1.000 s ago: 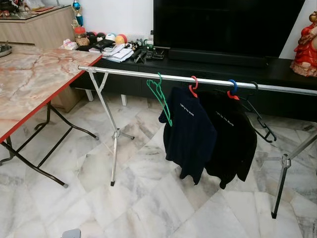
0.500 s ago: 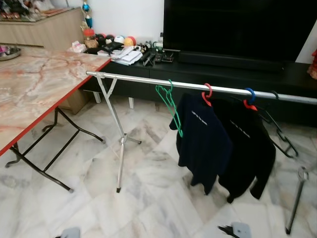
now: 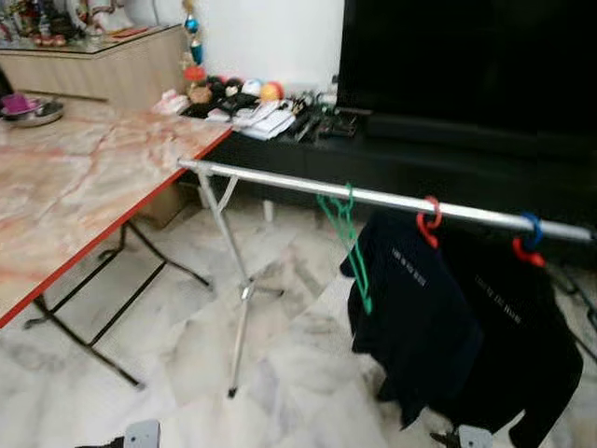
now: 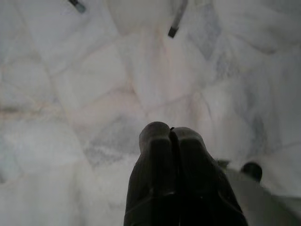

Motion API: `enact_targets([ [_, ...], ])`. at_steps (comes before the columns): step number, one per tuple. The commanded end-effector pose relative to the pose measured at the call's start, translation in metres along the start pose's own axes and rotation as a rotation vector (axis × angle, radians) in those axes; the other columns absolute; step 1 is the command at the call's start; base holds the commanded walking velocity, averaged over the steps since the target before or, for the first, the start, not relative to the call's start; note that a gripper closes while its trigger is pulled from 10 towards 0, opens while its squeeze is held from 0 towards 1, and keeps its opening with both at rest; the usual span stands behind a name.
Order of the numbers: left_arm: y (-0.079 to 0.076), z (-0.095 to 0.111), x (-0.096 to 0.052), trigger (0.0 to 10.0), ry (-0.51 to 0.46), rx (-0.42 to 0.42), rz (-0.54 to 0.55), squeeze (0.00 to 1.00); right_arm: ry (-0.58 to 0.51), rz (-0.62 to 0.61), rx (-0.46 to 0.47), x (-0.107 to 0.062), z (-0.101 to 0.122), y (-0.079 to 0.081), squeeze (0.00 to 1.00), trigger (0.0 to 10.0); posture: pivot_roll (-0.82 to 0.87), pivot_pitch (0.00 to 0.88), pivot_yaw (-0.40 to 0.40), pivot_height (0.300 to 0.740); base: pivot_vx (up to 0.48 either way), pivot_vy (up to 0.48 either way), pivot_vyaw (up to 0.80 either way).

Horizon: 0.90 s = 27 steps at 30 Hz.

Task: Hang hanger

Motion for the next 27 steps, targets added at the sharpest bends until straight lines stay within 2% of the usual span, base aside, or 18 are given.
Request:
enact_targets([
  [1, 0.007, -0.010, -0.002, 10.0, 0.030, 0.018, 0.014, 0.00, 0.021, 0.007, 0.033, 0.000, -0.009, 0.006, 0.00, 10.0, 0.01, 0.032, 0.009, 0.740, 0.000, 0.000, 0.00],
  [6, 0.008, -0.007, -0.002, 10.0, 0.024, 0.017, 0.014, 0.00, 0.016, 0.011, 0.054, 0.000, -0.008, 0.009, 0.00, 10.0, 0.01, 0.027, 0.015, 0.740, 0.000, 0.000, -0.57],
  [12, 0.012, 0.002, -0.001, 10.0, 0.010, 0.019, 0.024, 0.00, 0.009, 0.059, 0.048, 0.003, -0.007, 0.031, 0.00, 10.0, 0.03, 0.031, 0.020, 0.740, 0.000, 0.000, -0.74],
  [16, 0.014, 0.004, 0.000, 10.0, 0.005, 0.000, 0.028, 0.00, 0.009, 0.068, 0.026, 0.004, -0.005, 0.033, 0.00, 10.0, 0.03, 0.034, 0.016, 0.740, 0.000, 0.000, -0.74],
  [19, 0.012, 0.002, 0.000, 10.0, 0.013, -0.032, 0.031, 0.00, -0.010, 0.045, 0.023, 0.002, 0.000, 0.019, 0.00, 10.0, 0.02, 0.030, 0.014, 0.740, 0.000, 0.000, -0.43],
  [20, 0.009, 0.000, 0.000, 10.0, 0.020, -0.052, 0.028, 0.00, -0.014, 0.026, 0.028, 0.001, 0.001, 0.010, 0.00, 10.0, 0.02, 0.026, 0.014, 0.740, 0.000, 0.000, 0.00],
  [24, 0.004, -0.004, 0.000, 10.0, 0.034, -0.058, 0.016, 0.00, -0.017, 0.006, 0.029, -0.001, 0.001, -0.003, 0.00, 10.0, 0.01, 0.036, -0.007, 0.740, 0.000, 0.000, 0.00],
  [25, 0.001, -0.004, 0.000, 10.0, 0.036, -0.035, 0.004, 0.00, -0.010, 0.011, 0.026, -0.004, -0.007, -0.009, 0.00, 10.0, 0.01, 0.045, -0.020, 0.740, 0.000, 0.000, 0.00],
  [26, 0.000, -0.004, 0.000, 10.0, 0.033, -0.005, -0.003, 1.00, -0.008, 0.024, 0.024, -0.005, -0.011, -0.011, 0.67, 10.0, 0.01, 0.046, -0.022, 0.740, 0.000, 0.000, 0.00],
  [27, -0.002, -0.003, 0.000, 10.0, 0.030, 0.003, -0.006, 1.00, -0.007, 0.026, 0.011, -0.005, -0.011, -0.011, 0.67, 10.0, 0.01, 0.038, -0.031, 0.740, 0.000, 0.000, 0.00],
])
Point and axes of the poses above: a point about 5 cm out from each wrist's last joint towards the gripper, its own x axis pointing out of the wrist towards the gripper, its own z axis along the axis of the wrist's last joint, y = z × x, the point moved 3 cm from there along x, pointing out of the wrist towards the gripper, and after that the axes turned 6 degrees about x, right-handed, at the moved point
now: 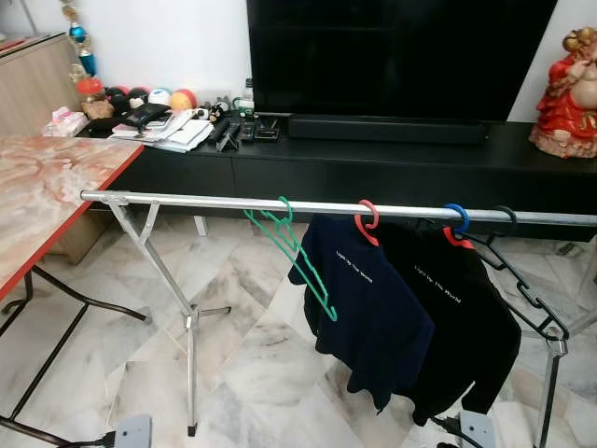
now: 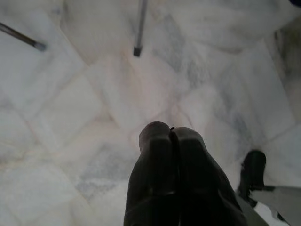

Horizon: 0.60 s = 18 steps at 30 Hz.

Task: Hang hanger

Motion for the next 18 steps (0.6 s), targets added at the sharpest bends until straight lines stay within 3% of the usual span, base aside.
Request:
enact_targets([
  [1, -0.002, -0.006, -0.001, 10.0, 0.016, 0.015, -0.009, 1.00, -0.006, 0.009, -0.012, -0.001, 0.000, -0.002, 1.00, 10.0, 0.01, 0.035, -0.036, 0.740, 0.000, 0.000, 0.00],
  [4, -0.005, -0.006, 0.000, 10.0, 0.011, -0.010, -0.024, 1.00, -0.016, 0.008, -0.001, -0.001, 0.001, -0.002, 1.00, 10.0, 0.00, 0.032, -0.040, 0.740, 0.000, 0.000, 0.00],
  [5, -0.006, -0.006, 0.000, 10.0, 0.013, 0.003, -0.022, 1.00, -0.015, 0.013, -0.011, -0.001, 0.000, -0.001, 1.00, 10.0, 0.00, 0.026, -0.040, 0.740, 0.000, 0.000, 0.00],
  [7, -0.005, -0.024, -0.005, 10.0, 0.003, 0.029, -0.039, 1.00, -0.010, 0.018, -0.009, -0.001, -0.003, 0.001, 1.00, 10.0, 0.00, 0.023, -0.036, 0.740, 0.000, 0.000, 0.00],
  [18, 0.007, -0.046, -0.011, 10.0, 0.044, 0.132, -0.044, 1.00, 0.047, 0.040, -0.019, -0.007, -0.030, 0.003, 1.00, 10.0, 0.00, 0.033, -0.004, 0.740, 0.000, 0.000, 0.00],
])
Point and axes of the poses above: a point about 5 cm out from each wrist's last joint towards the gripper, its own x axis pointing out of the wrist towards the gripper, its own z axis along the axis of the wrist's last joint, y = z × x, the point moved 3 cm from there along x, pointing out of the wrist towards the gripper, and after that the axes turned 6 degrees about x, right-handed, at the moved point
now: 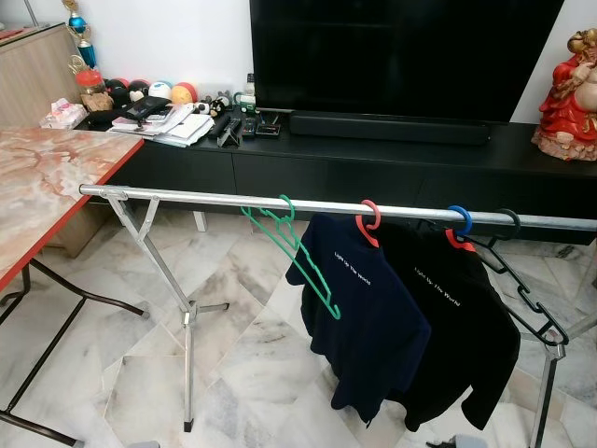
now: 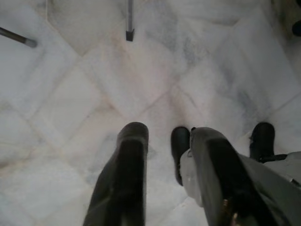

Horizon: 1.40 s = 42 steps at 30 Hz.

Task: Hang hanger

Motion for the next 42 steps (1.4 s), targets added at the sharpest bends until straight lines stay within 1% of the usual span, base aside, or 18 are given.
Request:
enact_targets([
  [1, 0.000, -0.010, -0.002, 10.0, 0.028, 0.030, -0.006, 1.00, 0.009, -0.005, -0.015, -0.001, -0.002, -0.004, 1.00, 10.0, 0.00, 0.041, -0.001, 0.740, 0.000, 0.000, 0.00],
  [6, 0.002, -0.016, -0.004, 10.0, 0.047, 0.092, -0.008, 1.00, -0.009, -0.011, 0.006, 0.000, 0.003, -0.003, 1.00, 10.0, -0.02, 0.070, 0.011, 0.740, 0.000, 0.000, 0.00],
  [8, 0.005, -0.014, -0.004, 10.0, 0.038, 0.116, 0.005, 1.00, -0.023, 0.008, 0.008, 0.002, 0.006, 0.005, 1.00, 10.0, -0.03, 0.072, 0.012, 0.740, 0.000, 0.000, 0.00],
  [10, 0.007, -0.006, -0.003, 10.0, 0.013, 0.124, 0.012, 1.00, -0.035, 0.021, 0.001, 0.004, 0.009, 0.012, 1.00, 10.0, -0.02, 0.070, 0.012, 0.740, 0.000, 0.000, 0.00],
  [11, 0.007, -0.001, -0.002, 10.0, -0.004, 0.129, 0.007, 0.00, -0.038, 0.021, -0.007, 0.005, 0.010, 0.014, 0.00, 10.0, -0.01, 0.068, 0.009, 0.740, 0.000, 0.000, 0.00],
  [13, 0.004, 0.010, 0.001, 10.0, -0.033, 0.126, -0.007, 0.00, -0.044, 0.026, 0.007, 0.006, 0.012, 0.017, 0.00, 10.0, -0.01, 0.064, 0.005, 0.740, 0.000, 0.000, 0.00],
  [14, 0.000, 0.016, 0.002, 10.0, -0.047, 0.134, -0.012, 0.00, -0.040, 0.025, -0.010, 0.006, 0.013, 0.017, 0.00, 10.0, 0.00, 0.056, 0.002, 0.740, 0.000, 0.000, 0.00],
  [16, -0.001, 0.018, 0.003, 10.0, -0.050, 0.135, -0.013, 0.00, -0.039, 0.024, -0.015, 0.006, 0.014, 0.017, 0.00, 10.0, 0.00, 0.056, 0.002, 0.740, 0.000, 0.000, 0.00],
  [19, -0.005, 0.012, 0.003, 10.0, -0.030, 0.110, -0.010, 0.00, -0.049, 0.007, -0.005, 0.006, 0.019, 0.012, 0.00, 10.0, 0.00, 0.045, -0.002, 0.740, 0.000, 0.000, 0.00],
  [22, -0.004, 0.009, 0.002, 10.0, -0.021, 0.106, -0.003, 0.00, -0.052, 0.000, -0.009, 0.006, 0.020, 0.011, 0.00, 10.0, 0.00, 0.041, -0.002, 0.740, 0.000, 0.000, 0.00],
  [23, -0.002, 0.004, 0.001, 10.0, -0.012, 0.067, 0.009, 0.00, -0.057, -0.005, -0.008, 0.006, 0.021, 0.010, 0.00, 10.0, -0.01, 0.038, -0.004, 0.740, 0.000, 0.000, 0.00],
  [25, -0.001, 0.000, 0.000, 10.0, -0.004, 0.029, 0.017, 0.00, -0.066, -0.010, 0.004, 0.006, 0.023, 0.008, 0.00, 10.0, -0.01, 0.028, -0.002, 0.740, 0.000, 0.000, 0.00],
  [27, 0.001, -0.002, 0.000, 10.0, -0.002, 0.017, 0.022, 0.00, -0.071, -0.010, 0.003, 0.006, 0.024, 0.007, 0.00, 10.0, -0.01, 0.028, -0.002, 0.740, 0.000, 0.000, 0.00],
  [28, 0.002, -0.003, -0.001, 10.0, -0.001, 0.014, 0.027, 0.00, -0.074, -0.012, 0.003, 0.005, 0.025, 0.006, 0.00, 10.0, -0.02, 0.007, -0.002, 0.740, 0.000, 0.000, 0.00],
  [29, 0.006, -0.002, -0.002, 10.0, -0.013, -0.015, 0.038, 0.00, -0.093, -0.023, 0.023, 0.005, 0.029, 0.002, 0.00, 10.0, -0.01, 0.000, -0.004, 0.740, 0.000, 0.000, 0.00],
  [31, 0.008, 0.001, -0.001, 10.0, -0.028, -0.029, 0.042, 0.00, -0.110, -0.029, 0.030, 0.004, 0.033, 0.000, 0.00, 10.0, -0.01, 0.000, -0.009, 0.740, 0.000, 0.000, 0.00],
  [38, 0.007, 0.008, 0.000, 10.0, -0.049, -0.020, 0.040, 0.00, -0.133, -0.030, 0.037, 0.006, 0.045, 0.001, 0.00, 10.0, 0.01, 0.000, -0.016, 0.740, 0.000, 0.000, 0.00],
  [42, 0.006, 0.007, 0.000, 10.0, -0.045, -0.010, 0.035, 0.00, -0.130, -0.023, 0.032, 0.007, 0.044, 0.004, 0.00, 10.0, 0.00, 0.000, -0.012, 0.740, 0.000, 0.000, 0.00],
])
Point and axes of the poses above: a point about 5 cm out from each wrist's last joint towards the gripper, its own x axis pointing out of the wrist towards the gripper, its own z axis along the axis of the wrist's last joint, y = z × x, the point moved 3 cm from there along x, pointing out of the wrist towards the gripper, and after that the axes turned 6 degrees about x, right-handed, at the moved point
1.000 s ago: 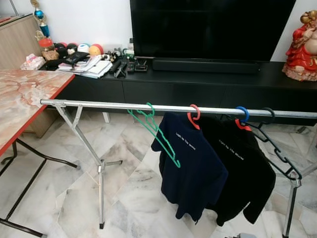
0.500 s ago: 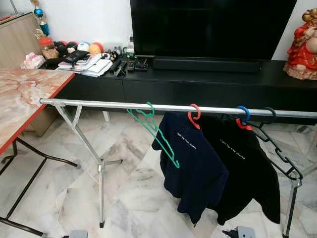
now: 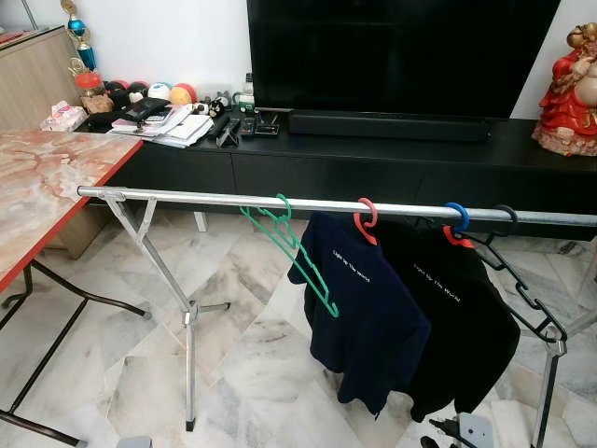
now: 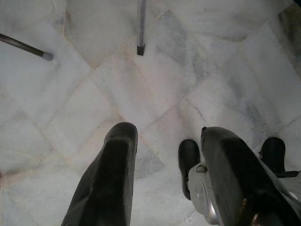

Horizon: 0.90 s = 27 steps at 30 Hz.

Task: Hang hanger

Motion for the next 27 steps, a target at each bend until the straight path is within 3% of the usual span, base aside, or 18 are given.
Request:
enact_targets([
  [1, 0.000, -0.007, -0.002, 10.0, 0.020, 0.006, -0.007, 0.00, 0.002, -0.003, 0.009, -0.001, -0.003, 0.000, 0.00, 10.0, -0.01, 0.000, -0.009, 0.740, 0.000, 0.000, 0.00],
  [5, -0.006, -0.025, -0.006, 10.0, 0.072, 0.030, -0.023, 0.00, 0.034, 0.002, 0.007, -0.004, -0.017, 0.002, 0.00, 10.0, -0.02, 0.000, 0.002, 0.740, 0.000, 0.000, 0.00],
  [10, -0.006, -0.027, -0.007, 10.0, 0.069, 0.036, -0.028, 0.00, 0.051, 0.005, 0.004, -0.006, -0.025, 0.002, 0.00, 10.0, -0.01, 0.000, 0.008, 0.740, 0.287, 0.000, 0.00],
  [19, -0.002, -0.014, -0.004, 10.0, 0.028, 0.041, -0.022, 0.00, 0.053, 0.008, 0.008, -0.005, -0.025, 0.003, 0.00, 10.0, -0.01, 0.000, 0.015, 0.740, 0.341, 0.000, 0.00],
  [27, -0.008, -0.008, -0.002, 10.0, 0.004, 0.039, -0.034, 0.00, 0.066, -0.002, 0.017, -0.006, -0.029, 0.002, 0.00, 10.0, -0.01, 0.008, 0.019, 0.740, 0.372, 0.000, 0.00],
])
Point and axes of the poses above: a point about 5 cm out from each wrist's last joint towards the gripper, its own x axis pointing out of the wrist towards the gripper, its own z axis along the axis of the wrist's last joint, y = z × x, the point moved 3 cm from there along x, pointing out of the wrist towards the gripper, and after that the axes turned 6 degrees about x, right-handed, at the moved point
